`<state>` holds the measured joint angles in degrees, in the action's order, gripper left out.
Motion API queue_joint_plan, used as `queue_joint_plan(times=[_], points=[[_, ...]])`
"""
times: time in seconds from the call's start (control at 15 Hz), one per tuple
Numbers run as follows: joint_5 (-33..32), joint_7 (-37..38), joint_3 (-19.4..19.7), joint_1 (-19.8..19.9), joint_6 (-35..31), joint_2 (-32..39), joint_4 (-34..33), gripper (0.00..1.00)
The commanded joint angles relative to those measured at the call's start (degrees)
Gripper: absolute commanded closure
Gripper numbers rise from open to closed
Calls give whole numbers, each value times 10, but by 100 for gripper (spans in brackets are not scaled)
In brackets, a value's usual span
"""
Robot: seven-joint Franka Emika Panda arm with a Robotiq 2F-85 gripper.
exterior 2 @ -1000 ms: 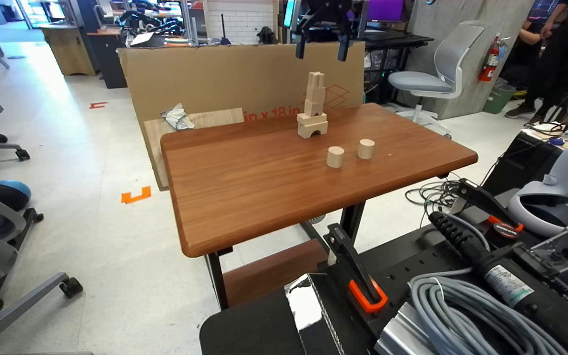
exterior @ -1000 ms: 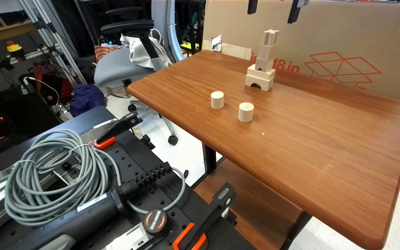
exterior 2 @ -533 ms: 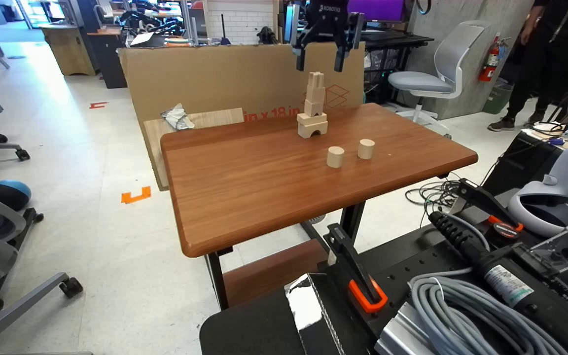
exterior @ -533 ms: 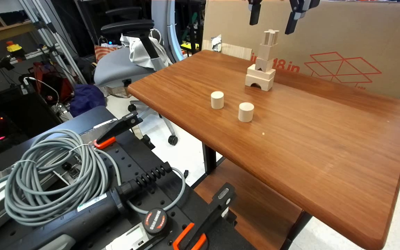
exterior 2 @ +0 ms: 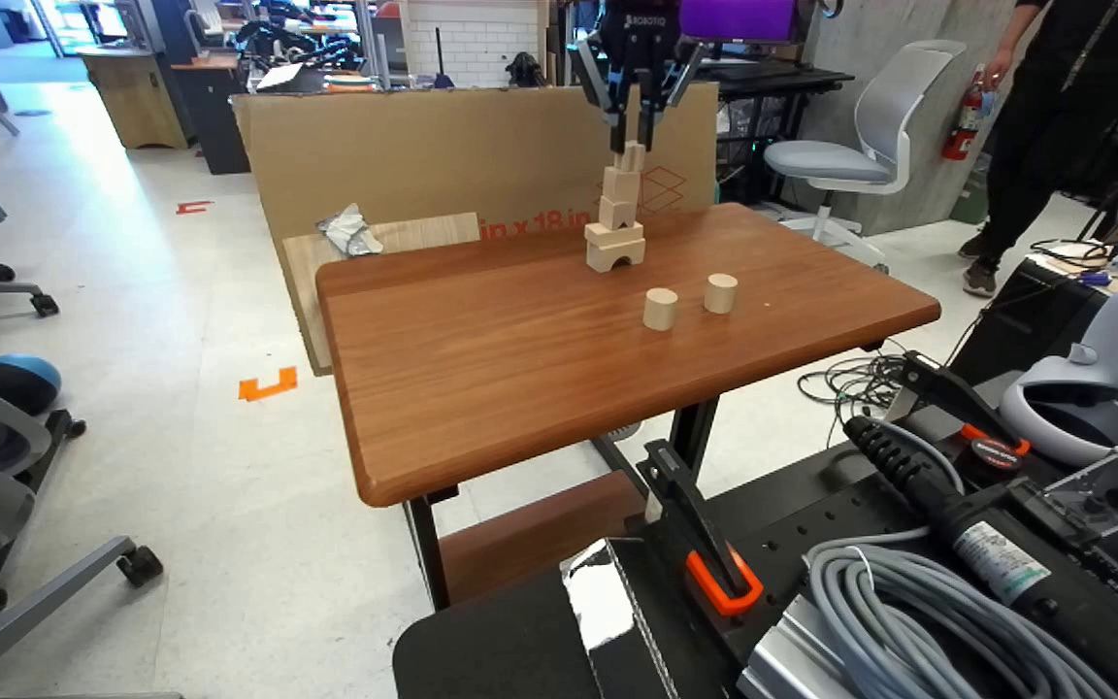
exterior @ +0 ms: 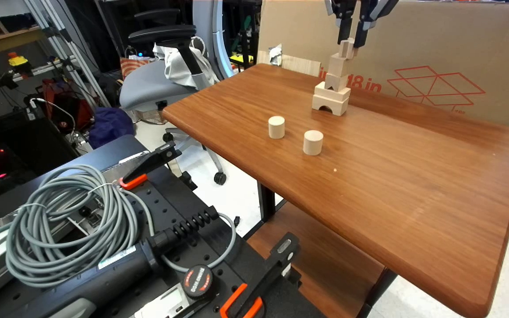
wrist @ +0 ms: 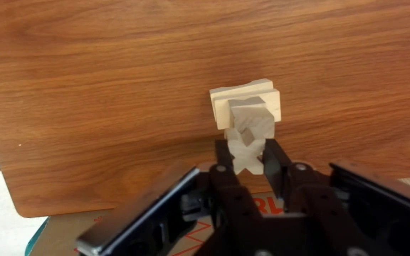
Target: Remove the X-shaped block from the top of the stack.
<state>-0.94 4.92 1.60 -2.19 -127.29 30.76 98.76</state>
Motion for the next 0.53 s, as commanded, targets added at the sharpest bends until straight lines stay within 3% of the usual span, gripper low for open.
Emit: queue_joint_plan(times=[0.0, 0.47], points=[[-17, 15, 1, -10, 22, -6, -9, 94], [-6, 6, 3, 6, 31, -50, 14, 93]])
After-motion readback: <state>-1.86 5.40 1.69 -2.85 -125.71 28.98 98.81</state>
